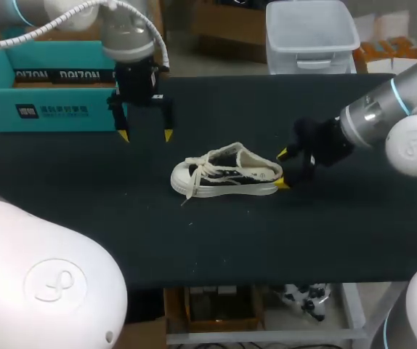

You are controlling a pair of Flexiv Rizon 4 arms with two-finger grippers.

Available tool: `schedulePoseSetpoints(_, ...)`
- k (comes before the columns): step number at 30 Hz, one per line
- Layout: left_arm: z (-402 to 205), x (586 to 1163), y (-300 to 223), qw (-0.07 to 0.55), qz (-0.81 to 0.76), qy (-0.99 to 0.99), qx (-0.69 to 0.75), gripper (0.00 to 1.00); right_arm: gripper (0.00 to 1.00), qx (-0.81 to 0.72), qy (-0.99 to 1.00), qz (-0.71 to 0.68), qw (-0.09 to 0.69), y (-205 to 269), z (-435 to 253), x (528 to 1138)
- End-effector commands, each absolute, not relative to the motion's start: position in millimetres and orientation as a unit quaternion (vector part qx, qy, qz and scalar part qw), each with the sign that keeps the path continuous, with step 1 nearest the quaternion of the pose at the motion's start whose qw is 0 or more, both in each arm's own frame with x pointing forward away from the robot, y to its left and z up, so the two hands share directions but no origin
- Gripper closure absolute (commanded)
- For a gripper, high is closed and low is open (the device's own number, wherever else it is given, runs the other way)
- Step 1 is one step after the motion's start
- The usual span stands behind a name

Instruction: Open the shoe tongue, take the insole out of the shoe, put the insole back into the shoe, and pack the shoe into the shoebox

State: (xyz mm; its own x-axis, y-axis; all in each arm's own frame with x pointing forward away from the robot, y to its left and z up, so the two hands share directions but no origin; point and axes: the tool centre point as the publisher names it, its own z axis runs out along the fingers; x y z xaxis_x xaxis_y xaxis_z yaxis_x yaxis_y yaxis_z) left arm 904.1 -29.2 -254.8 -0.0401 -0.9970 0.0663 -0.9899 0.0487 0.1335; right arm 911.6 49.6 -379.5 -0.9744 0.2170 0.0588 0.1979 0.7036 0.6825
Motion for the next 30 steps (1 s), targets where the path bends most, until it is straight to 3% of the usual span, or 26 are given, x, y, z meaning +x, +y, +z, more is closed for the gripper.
schedulePoseSetpoints(1,-257.7,886.7,-35.1,0.060,0.013,-0.709,0.703,0.00,0.00,0.119,0.920,0.374,0.018,49.7,-387.0,912.5)
schedulePoseSetpoints(30,-291.8,892.6,-81.7,0.072,-0.002,-0.703,0.708,0.00,0.00,0.116,0.894,0.432,-0.005,70.6,-427.8,930.6)
